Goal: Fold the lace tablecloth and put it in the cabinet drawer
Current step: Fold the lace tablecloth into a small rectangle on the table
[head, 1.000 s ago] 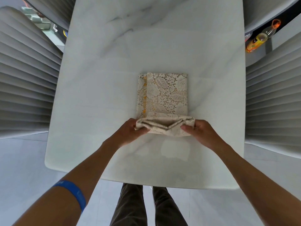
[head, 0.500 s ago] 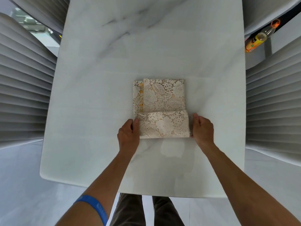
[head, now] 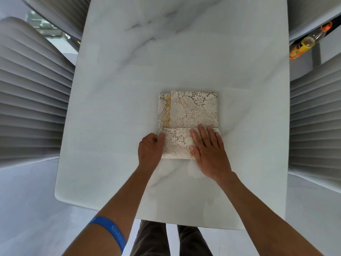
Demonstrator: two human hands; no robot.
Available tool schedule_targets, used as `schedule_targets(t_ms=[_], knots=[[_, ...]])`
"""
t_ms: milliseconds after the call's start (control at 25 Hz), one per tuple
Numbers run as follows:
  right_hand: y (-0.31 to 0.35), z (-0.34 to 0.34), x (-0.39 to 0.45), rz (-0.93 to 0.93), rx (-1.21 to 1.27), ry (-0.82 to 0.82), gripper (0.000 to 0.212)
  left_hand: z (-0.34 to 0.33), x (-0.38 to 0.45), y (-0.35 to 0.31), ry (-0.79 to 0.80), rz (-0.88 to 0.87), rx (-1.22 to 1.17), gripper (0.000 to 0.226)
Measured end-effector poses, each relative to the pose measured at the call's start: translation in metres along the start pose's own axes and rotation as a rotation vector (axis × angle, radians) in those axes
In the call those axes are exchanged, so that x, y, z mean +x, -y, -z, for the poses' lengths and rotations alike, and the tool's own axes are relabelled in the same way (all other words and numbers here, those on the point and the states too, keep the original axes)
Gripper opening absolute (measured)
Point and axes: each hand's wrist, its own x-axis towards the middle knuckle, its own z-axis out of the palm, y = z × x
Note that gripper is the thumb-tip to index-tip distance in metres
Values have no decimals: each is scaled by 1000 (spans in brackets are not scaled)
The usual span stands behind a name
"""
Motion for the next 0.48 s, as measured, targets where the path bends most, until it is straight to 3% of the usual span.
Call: schedule_targets(t_ms=[40,120,200,240,320,480], knots=[[0,2,1,14,15,9,58,3,-2,-4,-71,-40,31,23],[-1,9,7,15,54,29,60,9,-1,-10,-159,-392,301,41],[-4,17,8,28,70,24,64,17,16,-10,6,-811,673,64],[-8,18,4,61,58,12,68,21,23,-11,150,-887,784,74],[-19,20,-8,196,-57,11,82,25,36,-13,347,-840,827,82],[-22,21,-16,264,-263,-71,75,22,43,-12,297,-924,740,76]])
